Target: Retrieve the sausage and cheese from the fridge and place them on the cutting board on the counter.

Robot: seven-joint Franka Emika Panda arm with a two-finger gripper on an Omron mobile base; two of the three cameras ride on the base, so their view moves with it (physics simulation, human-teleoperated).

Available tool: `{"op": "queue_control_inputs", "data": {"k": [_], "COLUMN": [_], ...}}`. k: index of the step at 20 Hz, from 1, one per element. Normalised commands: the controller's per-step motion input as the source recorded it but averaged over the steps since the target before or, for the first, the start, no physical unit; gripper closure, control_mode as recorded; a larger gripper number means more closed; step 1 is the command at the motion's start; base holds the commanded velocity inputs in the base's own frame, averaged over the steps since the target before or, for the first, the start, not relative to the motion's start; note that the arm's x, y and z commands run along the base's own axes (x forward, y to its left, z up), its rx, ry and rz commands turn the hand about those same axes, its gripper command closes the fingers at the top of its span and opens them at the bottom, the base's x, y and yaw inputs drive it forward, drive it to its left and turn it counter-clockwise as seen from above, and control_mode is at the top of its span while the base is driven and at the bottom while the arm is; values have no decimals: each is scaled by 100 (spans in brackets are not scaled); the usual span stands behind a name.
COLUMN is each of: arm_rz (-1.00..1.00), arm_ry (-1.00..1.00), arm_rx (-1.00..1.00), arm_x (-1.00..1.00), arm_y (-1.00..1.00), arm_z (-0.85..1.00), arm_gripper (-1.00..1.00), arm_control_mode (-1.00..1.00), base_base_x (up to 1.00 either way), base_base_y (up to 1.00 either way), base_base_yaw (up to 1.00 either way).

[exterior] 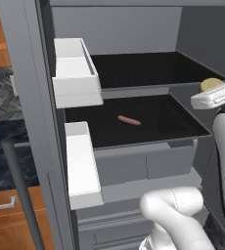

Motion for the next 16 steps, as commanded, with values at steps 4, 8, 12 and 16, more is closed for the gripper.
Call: {"op": "queue_control_inputs", "data": {"k": [4, 8, 12, 16], "arm_rz": [3, 0, 0, 0], "arm_ry": [0, 0, 0, 0], "arm_rx": [-3, 0, 0, 0], "arm_x": [-31, 0, 0, 0], "arm_y": [3, 0, 0, 0], "arm_z": [0, 0, 0, 0], "arm_gripper": [100, 100, 100, 100], "arm_control_mode": [100, 100, 100, 100], "base_base_x": [-41, -98, -100, -38], "base_base_y": [1, 0, -3, 0], "base_base_yaw": [8, 8, 24, 97]}}
